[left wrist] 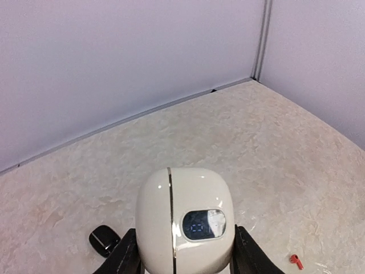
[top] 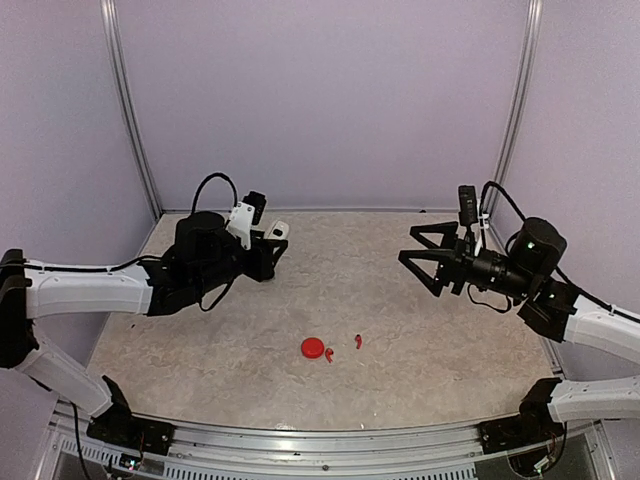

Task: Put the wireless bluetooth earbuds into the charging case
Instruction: Place the charging case with the earbuds at the center of the board.

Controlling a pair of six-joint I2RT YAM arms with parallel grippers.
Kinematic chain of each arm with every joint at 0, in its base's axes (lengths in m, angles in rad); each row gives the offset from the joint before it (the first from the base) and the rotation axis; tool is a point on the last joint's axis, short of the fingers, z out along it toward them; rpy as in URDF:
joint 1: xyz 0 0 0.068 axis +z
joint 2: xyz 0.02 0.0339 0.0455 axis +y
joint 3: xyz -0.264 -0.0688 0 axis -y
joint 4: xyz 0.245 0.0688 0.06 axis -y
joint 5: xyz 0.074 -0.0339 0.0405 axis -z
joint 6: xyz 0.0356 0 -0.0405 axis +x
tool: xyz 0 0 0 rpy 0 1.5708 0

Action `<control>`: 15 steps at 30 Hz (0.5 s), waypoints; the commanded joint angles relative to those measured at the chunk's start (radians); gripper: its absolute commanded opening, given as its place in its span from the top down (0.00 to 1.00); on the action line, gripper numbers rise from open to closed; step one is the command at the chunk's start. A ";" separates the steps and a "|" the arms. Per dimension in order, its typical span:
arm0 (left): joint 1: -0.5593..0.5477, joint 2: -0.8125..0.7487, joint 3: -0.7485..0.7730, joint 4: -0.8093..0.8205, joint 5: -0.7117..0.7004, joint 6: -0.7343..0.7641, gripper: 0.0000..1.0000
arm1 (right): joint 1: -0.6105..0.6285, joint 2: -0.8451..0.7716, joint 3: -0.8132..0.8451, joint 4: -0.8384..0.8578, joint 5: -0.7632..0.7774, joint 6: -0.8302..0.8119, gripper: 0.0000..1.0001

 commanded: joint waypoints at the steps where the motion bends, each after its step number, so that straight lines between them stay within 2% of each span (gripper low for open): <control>1: 0.148 -0.045 -0.069 -0.069 0.003 -0.342 0.74 | -0.034 -0.016 0.003 -0.046 0.072 0.004 0.01; 5: 0.294 -0.021 -0.096 -0.132 0.041 -0.444 0.73 | -0.058 0.003 0.032 -0.074 0.068 0.025 0.01; 10: 0.368 0.081 -0.101 -0.173 0.047 -0.486 0.72 | -0.067 0.018 0.088 -0.083 0.093 0.088 0.01; 15: 0.380 0.188 -0.062 -0.209 0.040 -0.482 0.71 | -0.067 0.046 0.154 -0.127 0.137 0.171 0.01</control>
